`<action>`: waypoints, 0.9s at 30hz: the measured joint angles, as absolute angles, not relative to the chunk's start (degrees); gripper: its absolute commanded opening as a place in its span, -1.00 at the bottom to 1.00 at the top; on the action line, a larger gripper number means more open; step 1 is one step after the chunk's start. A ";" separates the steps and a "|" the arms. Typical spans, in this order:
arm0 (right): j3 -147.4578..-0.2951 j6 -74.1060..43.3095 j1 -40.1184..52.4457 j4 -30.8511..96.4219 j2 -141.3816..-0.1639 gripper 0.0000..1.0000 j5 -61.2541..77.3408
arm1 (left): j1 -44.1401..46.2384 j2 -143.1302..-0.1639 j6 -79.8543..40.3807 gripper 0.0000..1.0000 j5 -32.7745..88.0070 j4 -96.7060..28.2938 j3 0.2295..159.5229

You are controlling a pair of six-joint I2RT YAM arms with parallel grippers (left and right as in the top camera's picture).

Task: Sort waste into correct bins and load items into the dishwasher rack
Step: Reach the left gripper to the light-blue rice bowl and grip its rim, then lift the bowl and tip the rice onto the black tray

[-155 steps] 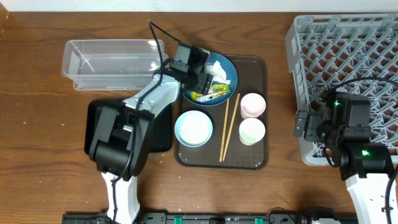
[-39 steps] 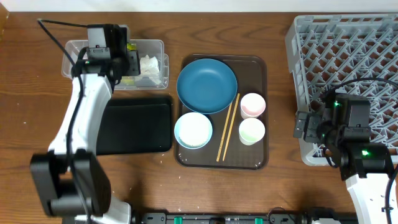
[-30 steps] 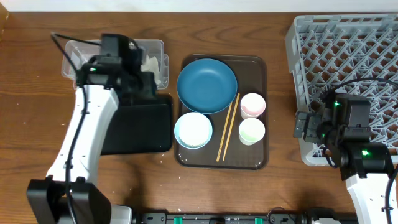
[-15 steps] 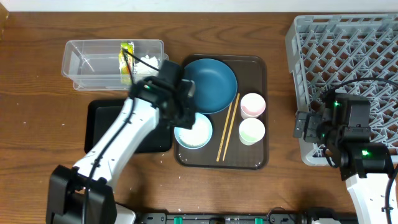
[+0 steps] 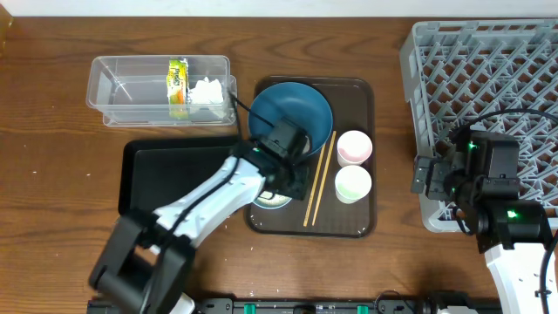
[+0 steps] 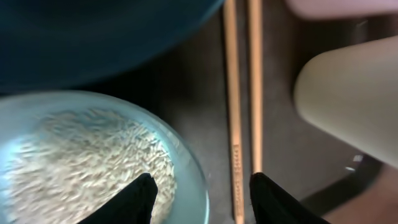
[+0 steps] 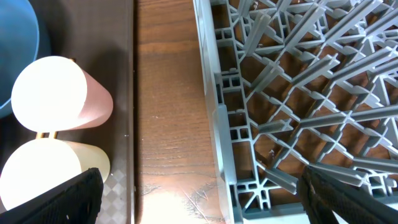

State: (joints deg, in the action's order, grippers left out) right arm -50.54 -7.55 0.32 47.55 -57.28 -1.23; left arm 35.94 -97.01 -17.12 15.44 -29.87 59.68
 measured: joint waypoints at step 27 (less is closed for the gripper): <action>-50.54 -7.55 0.32 47.57 -57.28 0.98 -1.23 | 27.66 -81.03 -17.96 -0.88 13.58 -40.95 59.94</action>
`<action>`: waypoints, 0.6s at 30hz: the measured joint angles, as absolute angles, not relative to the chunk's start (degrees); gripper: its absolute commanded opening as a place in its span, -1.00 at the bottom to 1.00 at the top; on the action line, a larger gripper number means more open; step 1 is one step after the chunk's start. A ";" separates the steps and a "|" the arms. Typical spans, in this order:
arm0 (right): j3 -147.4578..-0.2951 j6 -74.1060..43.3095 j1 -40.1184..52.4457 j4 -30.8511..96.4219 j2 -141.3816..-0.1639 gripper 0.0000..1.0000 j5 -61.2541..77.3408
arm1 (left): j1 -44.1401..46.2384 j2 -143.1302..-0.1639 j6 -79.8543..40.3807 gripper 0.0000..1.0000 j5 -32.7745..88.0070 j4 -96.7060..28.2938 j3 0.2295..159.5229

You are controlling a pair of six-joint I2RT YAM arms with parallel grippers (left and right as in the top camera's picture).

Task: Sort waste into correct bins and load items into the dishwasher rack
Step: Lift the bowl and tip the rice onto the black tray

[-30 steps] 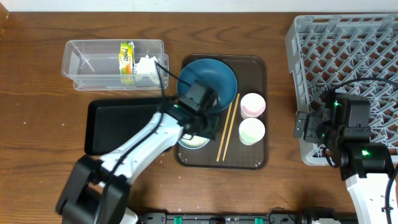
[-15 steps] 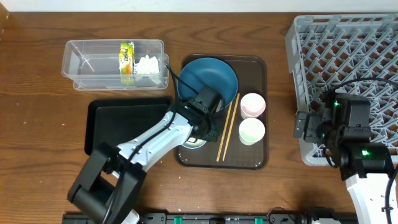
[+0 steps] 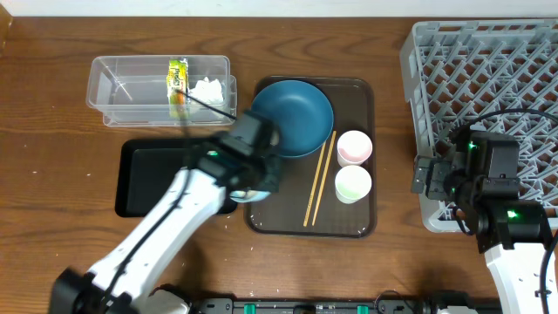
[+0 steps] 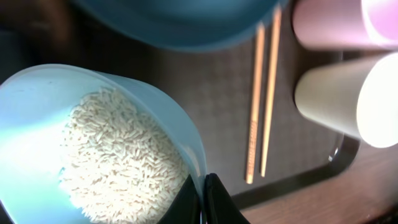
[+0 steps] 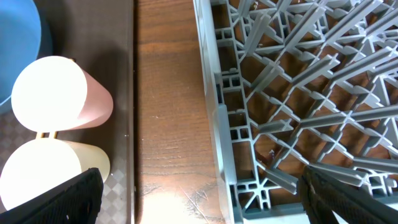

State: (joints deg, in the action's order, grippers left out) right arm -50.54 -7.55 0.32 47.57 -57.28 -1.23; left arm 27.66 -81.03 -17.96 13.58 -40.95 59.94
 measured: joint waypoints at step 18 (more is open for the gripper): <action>-50.54 -7.55 0.32 47.75 -57.28 0.99 -1.23 | -5.69 -78.32 -8.34 -0.88 40.51 -41.28 59.68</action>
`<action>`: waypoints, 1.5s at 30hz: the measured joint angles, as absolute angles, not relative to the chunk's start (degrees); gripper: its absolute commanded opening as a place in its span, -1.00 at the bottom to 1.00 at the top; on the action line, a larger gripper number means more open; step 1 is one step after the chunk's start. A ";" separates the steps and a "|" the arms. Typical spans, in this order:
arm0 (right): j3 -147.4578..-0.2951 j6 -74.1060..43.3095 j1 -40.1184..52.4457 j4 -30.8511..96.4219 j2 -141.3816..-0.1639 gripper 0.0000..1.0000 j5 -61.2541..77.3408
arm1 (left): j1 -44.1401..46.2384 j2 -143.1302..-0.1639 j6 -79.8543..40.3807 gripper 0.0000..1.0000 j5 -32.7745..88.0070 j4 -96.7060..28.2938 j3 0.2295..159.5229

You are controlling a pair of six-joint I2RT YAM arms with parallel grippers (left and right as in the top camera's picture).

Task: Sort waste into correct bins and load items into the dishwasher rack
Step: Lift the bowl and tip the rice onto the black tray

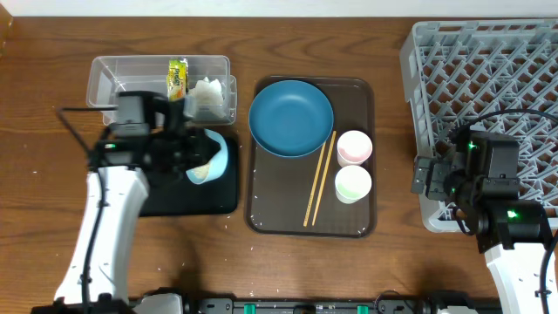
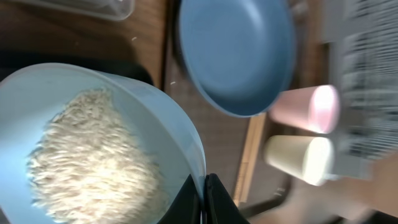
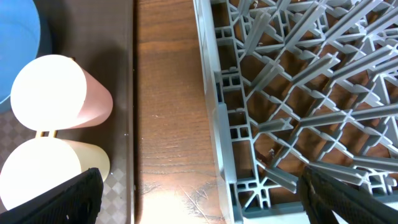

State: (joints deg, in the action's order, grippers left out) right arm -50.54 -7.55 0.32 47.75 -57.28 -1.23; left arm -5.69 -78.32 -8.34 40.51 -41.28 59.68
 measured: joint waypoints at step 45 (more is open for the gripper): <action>-50.54 -7.55 0.32 48.05 -57.28 0.98 -1.23 | -30.50 -101.49 1.56 -0.87 85.78 -48.56 58.46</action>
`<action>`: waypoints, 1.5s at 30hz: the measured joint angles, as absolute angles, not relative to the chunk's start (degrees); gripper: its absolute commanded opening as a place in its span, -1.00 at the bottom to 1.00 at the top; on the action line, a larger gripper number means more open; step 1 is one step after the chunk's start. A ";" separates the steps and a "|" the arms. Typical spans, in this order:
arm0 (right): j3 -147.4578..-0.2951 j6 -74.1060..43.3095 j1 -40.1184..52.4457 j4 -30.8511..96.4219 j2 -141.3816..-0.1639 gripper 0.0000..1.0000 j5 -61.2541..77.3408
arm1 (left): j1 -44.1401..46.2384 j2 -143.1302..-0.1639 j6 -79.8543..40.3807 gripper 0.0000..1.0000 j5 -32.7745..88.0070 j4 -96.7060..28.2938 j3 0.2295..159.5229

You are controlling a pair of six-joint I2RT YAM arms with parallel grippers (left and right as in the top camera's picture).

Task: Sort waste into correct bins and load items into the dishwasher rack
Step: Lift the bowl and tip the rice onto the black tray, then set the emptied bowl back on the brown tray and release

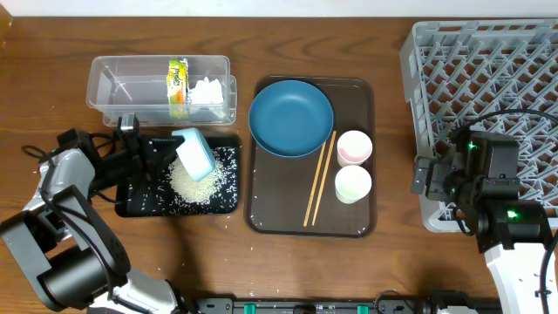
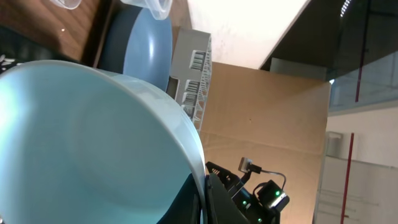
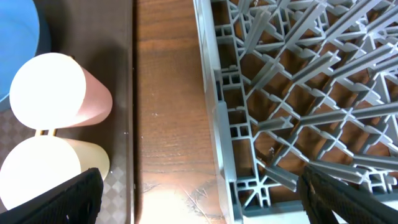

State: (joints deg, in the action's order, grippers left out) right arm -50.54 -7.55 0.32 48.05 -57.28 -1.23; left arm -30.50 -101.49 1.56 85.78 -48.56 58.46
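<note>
My left gripper [image 1: 166, 150] is shut on the rim of a light blue bowl [image 1: 193, 153], which is tipped on its side over the black tray [image 1: 139, 205]. Its rice [image 1: 193, 183] lies heaped and scattered on that tray. In the left wrist view the bowl's inside [image 2: 81, 143] shows bare, pinched at the gripper [image 2: 204, 199]. My right gripper [image 3: 202, 199] stands open over bare wood beside the grey dishwasher rack [image 1: 488, 78]. A blue plate [image 1: 290, 118], chopsticks [image 1: 318, 179], a pink cup [image 1: 354, 147] and a pale green cup [image 1: 352, 184] sit on the brown tray [image 1: 279, 201].
A clear plastic bin [image 1: 161, 87] behind the black tray holds a yellow wrapper and crumpled white paper. The rack's lower left corner [image 3: 227, 143] is close to my right gripper. A few rice grains lie on the wood by the black tray's front edge.
The bowl was over the black tray with rice inside; now it is tipped on its side, empty, and the rice lies on the tray. The right arm has not moved.
My left gripper stood open at the rim of the rice bowl on the brown tray. Then it was shut on the rim with the bowl lifted, then held it over the black tray. Now the rice is on that tray and the bowl is empty.
</note>
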 measured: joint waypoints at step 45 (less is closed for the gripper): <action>-50.57 -7.55 0.32 47.42 -57.28 0.98 -1.21 | 32.80 -89.23 -9.82 -0.12 23.59 -32.58 65.91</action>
